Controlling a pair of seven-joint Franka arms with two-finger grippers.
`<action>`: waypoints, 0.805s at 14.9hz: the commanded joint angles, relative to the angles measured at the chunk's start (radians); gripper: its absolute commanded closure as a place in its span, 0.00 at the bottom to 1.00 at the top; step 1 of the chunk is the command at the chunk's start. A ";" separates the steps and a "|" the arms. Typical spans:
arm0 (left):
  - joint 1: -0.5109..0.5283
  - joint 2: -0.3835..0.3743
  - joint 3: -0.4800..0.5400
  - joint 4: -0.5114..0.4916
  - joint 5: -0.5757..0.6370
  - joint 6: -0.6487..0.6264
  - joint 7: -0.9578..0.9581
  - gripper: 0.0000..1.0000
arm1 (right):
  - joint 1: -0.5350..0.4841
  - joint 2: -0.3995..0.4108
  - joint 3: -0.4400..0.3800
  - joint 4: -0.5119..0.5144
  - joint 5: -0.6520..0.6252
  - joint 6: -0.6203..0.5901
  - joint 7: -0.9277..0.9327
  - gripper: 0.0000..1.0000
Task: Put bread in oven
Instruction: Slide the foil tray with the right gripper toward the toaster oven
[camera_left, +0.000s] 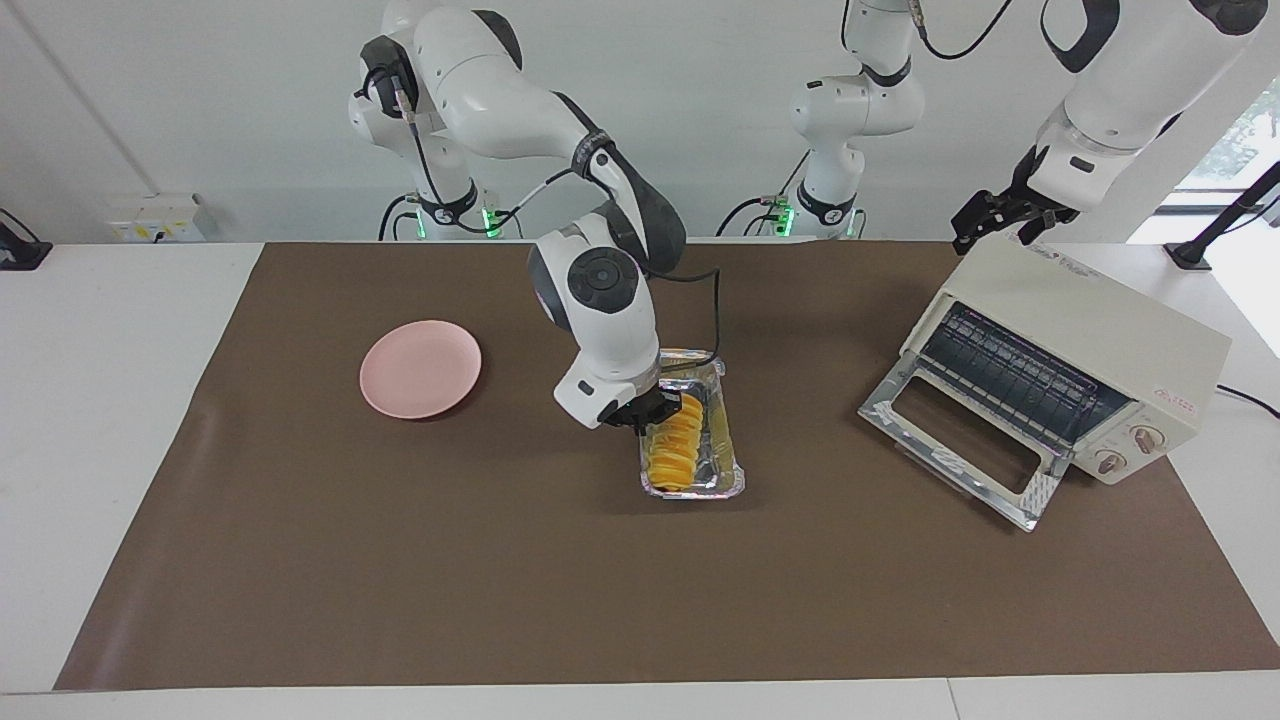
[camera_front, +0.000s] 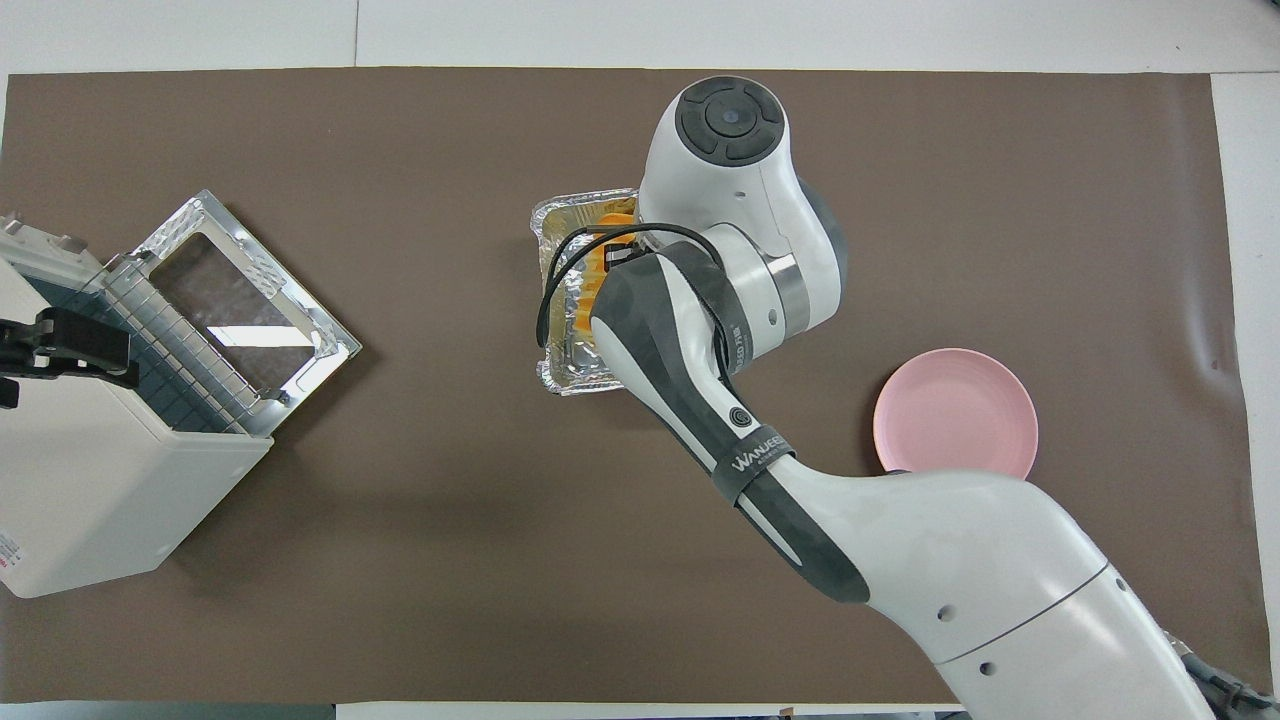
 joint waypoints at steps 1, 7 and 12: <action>0.012 -0.027 -0.003 -0.029 -0.018 0.011 0.001 0.00 | 0.012 -0.061 -0.001 -0.126 0.036 0.087 0.016 1.00; -0.003 -0.029 -0.007 -0.029 -0.017 0.006 0.002 0.00 | 0.081 -0.113 -0.003 -0.283 0.035 0.217 0.021 1.00; -0.010 -0.035 -0.012 -0.030 -0.018 -0.006 0.005 0.00 | 0.081 -0.124 -0.003 -0.309 0.035 0.241 0.035 0.00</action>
